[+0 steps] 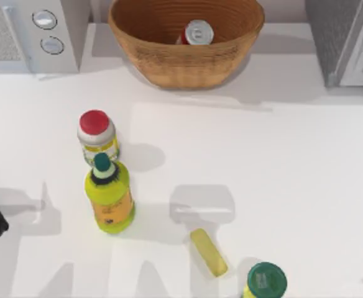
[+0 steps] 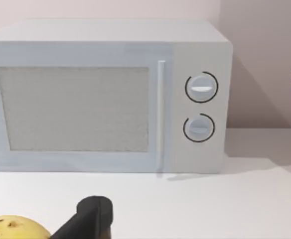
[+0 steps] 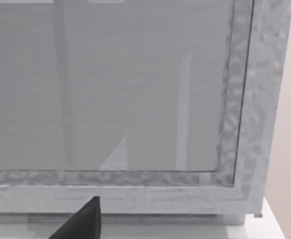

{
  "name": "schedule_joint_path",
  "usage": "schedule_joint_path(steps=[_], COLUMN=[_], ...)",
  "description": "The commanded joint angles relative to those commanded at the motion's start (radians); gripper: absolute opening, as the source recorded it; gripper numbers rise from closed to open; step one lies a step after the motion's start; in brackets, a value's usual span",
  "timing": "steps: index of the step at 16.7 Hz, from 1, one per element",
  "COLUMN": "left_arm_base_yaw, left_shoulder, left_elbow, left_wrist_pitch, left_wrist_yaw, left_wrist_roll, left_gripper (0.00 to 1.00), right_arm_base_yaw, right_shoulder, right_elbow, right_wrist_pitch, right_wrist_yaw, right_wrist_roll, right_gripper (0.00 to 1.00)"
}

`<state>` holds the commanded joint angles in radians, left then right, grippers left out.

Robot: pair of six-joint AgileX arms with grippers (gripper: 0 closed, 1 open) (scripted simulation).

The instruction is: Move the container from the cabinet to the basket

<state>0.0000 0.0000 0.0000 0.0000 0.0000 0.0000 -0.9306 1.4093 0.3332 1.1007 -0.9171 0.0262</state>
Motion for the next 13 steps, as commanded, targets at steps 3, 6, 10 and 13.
schedule_joint_path(steps=[3, 6, 10, 13], left_arm_base_yaw=[0.000, 0.000, 0.000, 0.000], left_shoulder=[0.000, 0.000, 0.000, 0.000], left_elbow=[0.000, 0.000, 0.000, 0.000], left_wrist_pitch=[0.000, 0.000, 0.000, 0.000], left_wrist_yaw=[0.000, 0.000, 0.000, 0.000], left_wrist_roll=[0.000, 0.000, 0.000, 0.000], left_gripper=[1.00, 1.00, 1.00, 1.00], right_arm_base_yaw=[-0.078, -0.095, -0.091, -0.095], right_shoulder=[0.118, 0.142, 0.139, 0.135], right_elbow=[0.028, 0.034, 0.031, 0.094], right_wrist_pitch=[0.090, 0.108, 0.105, 0.042], right_wrist_yaw=[-0.078, -0.095, -0.093, -0.100], right_wrist_roll=[0.003, 0.004, 0.004, 0.003], right_gripper=[1.00, 1.00, 1.00, 1.00])
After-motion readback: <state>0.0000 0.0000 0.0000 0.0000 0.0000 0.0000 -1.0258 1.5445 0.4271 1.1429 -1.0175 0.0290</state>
